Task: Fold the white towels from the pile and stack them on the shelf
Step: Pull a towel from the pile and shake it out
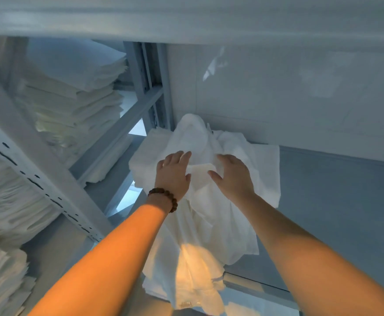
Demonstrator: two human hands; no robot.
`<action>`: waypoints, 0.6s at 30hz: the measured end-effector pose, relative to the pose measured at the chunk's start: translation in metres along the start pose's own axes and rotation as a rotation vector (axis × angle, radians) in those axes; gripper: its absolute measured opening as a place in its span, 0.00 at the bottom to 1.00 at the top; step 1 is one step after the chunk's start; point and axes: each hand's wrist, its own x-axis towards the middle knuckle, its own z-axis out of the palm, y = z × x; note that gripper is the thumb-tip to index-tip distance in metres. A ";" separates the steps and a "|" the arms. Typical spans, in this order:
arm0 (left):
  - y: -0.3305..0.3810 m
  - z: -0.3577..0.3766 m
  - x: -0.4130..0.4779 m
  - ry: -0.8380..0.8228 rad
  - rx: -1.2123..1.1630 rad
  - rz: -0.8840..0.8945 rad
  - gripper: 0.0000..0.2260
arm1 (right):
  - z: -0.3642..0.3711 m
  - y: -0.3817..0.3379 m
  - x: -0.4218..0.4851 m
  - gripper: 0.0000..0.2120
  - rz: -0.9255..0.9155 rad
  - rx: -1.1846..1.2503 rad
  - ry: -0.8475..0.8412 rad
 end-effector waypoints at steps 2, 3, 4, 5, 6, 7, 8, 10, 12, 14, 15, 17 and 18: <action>-0.002 0.004 0.013 -0.044 0.044 0.001 0.26 | 0.006 -0.004 0.013 0.22 0.013 -0.131 0.000; -0.002 0.006 0.019 -0.065 0.064 0.001 0.25 | 0.009 -0.005 0.017 0.19 0.018 -0.185 -0.002; -0.003 0.008 0.024 -0.075 0.082 0.002 0.22 | 0.011 -0.004 0.019 0.16 0.022 -0.216 0.004; -0.003 0.009 0.027 -0.071 0.104 0.009 0.18 | 0.013 -0.003 0.020 0.13 0.026 -0.215 0.020; -0.002 0.009 0.028 -0.054 0.126 0.021 0.15 | 0.013 -0.002 0.020 0.12 0.026 -0.190 0.043; -0.001 0.009 0.029 -0.028 0.138 0.030 0.13 | 0.013 0.000 0.019 0.11 0.022 -0.158 0.068; -0.001 0.010 0.029 0.005 0.133 0.033 0.13 | 0.012 0.001 0.018 0.11 0.017 -0.130 0.091; 0.001 0.007 0.027 0.080 0.089 0.034 0.12 | 0.007 0.005 0.016 0.10 0.013 -0.090 0.133; 0.005 0.001 0.025 0.161 0.031 0.048 0.11 | -0.003 0.008 0.014 0.10 0.025 -0.060 0.178; 0.010 -0.009 0.023 0.244 -0.026 0.066 0.09 | -0.015 0.012 0.011 0.10 0.031 -0.028 0.249; 0.012 -0.015 0.022 0.280 -0.044 0.080 0.08 | -0.021 0.013 0.010 0.10 0.031 -0.008 0.286; 0.015 -0.027 0.020 0.333 -0.062 0.110 0.07 | -0.036 0.017 0.007 0.09 0.031 0.027 0.342; 0.016 -0.032 0.019 0.352 -0.066 0.121 0.06 | -0.044 0.018 0.005 0.09 0.032 0.032 0.358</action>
